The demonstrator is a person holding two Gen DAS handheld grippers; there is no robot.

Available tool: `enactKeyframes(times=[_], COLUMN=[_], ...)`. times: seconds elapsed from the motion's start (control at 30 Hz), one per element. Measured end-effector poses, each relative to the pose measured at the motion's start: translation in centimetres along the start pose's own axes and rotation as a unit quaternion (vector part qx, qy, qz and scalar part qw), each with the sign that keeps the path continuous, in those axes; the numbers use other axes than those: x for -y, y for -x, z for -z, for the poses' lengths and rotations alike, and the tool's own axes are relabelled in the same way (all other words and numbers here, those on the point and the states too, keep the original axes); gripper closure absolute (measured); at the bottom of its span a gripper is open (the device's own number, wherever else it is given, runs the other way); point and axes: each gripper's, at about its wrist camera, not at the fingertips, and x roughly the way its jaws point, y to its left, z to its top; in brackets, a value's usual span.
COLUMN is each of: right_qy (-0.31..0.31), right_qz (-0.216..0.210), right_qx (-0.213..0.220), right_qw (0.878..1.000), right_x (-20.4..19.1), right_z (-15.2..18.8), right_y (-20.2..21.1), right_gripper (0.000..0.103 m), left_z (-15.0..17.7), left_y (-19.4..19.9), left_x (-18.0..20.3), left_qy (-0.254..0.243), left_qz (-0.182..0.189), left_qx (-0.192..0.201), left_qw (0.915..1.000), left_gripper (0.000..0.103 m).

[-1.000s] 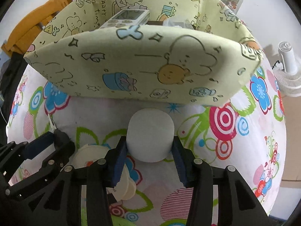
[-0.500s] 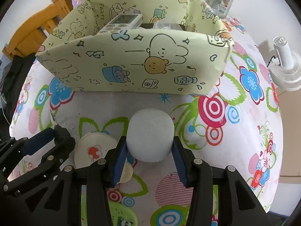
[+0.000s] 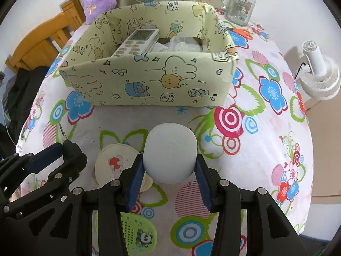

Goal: Organize rigid objects
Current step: 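Lift the black plug with the left tool while the right tool lifts the white case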

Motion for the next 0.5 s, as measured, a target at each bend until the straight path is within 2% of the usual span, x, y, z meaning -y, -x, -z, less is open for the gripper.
enactKeyframes(times=[0.5], right_qy=[-0.009], right_qz=[0.005], right_qx=[0.025], right_qw=[1.000], right_x=[0.5], right_z=[0.4], right_y=[3.2], right_gripper=[0.053], left_z=[-0.1], left_y=[3.4], left_x=[0.7], left_qy=[-0.016], left_qz=[0.006], left_qx=[0.019], left_qw=[0.9997], left_gripper=[0.067])
